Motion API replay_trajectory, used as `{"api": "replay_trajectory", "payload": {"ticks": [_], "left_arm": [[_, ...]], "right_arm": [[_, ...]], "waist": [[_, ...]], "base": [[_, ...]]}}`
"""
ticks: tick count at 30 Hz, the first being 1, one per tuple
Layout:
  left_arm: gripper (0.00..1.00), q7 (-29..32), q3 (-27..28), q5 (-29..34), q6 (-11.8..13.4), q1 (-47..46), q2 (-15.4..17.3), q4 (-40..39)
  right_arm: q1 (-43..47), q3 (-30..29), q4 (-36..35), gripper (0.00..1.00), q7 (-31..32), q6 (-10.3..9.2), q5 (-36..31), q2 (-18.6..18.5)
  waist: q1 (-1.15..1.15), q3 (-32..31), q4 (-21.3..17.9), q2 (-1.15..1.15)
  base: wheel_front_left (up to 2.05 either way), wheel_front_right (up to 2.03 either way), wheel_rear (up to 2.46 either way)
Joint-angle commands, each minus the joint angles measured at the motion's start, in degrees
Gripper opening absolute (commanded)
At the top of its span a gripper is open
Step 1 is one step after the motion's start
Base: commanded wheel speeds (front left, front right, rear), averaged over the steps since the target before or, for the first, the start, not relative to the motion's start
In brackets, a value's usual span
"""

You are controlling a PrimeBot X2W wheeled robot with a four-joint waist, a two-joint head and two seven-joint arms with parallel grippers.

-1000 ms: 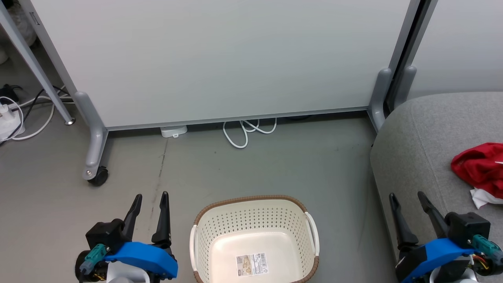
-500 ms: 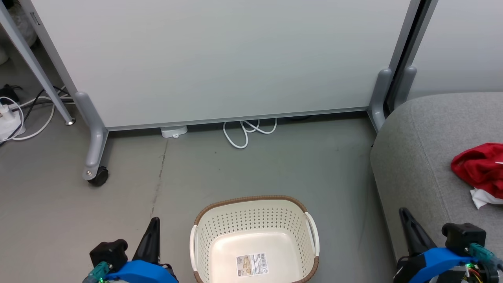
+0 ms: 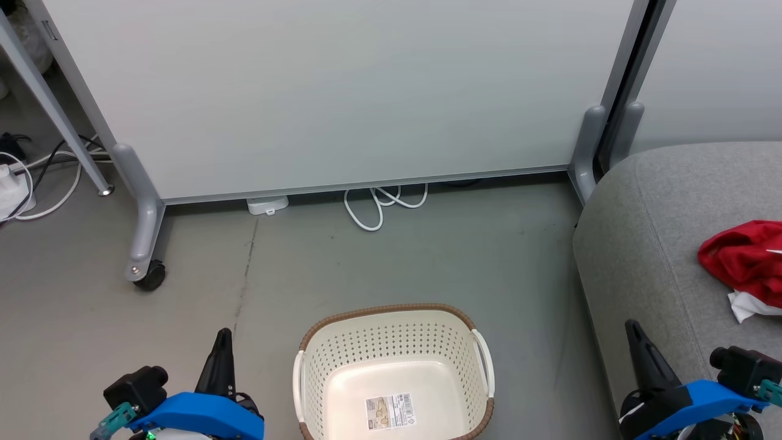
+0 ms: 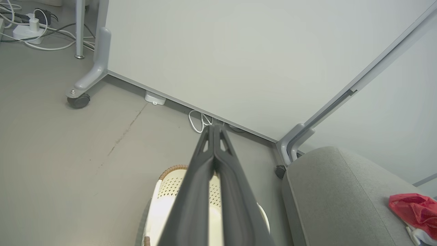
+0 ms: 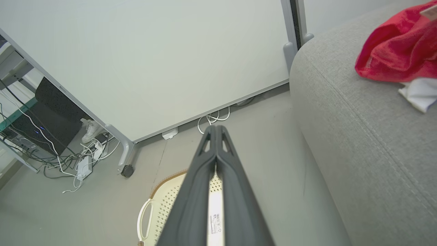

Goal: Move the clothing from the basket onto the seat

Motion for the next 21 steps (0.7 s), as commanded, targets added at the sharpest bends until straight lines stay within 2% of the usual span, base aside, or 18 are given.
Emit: {"api": "replay_trajectory", "payload": {"ticks": [1,21], "left_arm": [[0.00,0.4,0.8,-1.8,0.0,-1.3,0.0,-1.4],[0.00,4.8,4.0,-16.5,0.0,-1.2,-0.5,-5.0]], "right_arm": [[-1.5,-0.3,-1.0,0.00,0.2,0.00,2.2,0.0],[-2.6,-0.8,-1.0,0.00,2.2,0.00,19.5,0.2]], "waist": [[0.00,0.0,0.0,0.00],[0.00,0.0,-0.6,0.00]], "base": [[0.00,0.00,0.00],[0.00,0.00,0.00]]}}
